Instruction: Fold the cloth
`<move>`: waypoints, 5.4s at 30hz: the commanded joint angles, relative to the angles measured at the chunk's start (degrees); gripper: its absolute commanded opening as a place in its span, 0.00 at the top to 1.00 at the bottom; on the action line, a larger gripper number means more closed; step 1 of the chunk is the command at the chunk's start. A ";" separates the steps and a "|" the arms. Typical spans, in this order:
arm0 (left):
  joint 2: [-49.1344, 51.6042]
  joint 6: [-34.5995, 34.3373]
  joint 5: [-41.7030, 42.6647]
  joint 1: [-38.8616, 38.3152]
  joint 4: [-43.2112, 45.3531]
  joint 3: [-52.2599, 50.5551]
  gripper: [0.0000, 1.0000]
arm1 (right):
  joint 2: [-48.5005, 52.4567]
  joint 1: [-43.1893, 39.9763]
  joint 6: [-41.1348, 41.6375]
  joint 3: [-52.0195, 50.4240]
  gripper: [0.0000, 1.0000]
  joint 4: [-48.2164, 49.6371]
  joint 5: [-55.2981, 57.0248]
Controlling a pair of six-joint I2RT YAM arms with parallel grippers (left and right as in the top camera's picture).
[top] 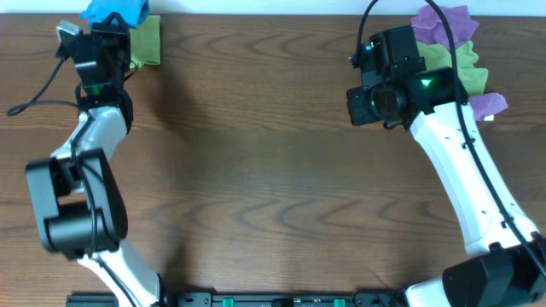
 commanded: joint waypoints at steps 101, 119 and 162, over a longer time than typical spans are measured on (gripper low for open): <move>-61.05 66.97 9.22 -5.75 -94.31 1.97 0.04 | -46.14 -0.48 -9.35 -13.31 0.01 -12.17 12.13; -63.93 55.60 10.38 -5.75 -97.39 0.79 0.05 | -48.04 -0.48 -9.35 -15.23 0.01 -12.24 12.83; -99.73 76.56 -8.33 0.81 -66.05 -47.60 0.04 | -48.04 -0.48 -9.35 -15.23 0.01 -12.26 12.83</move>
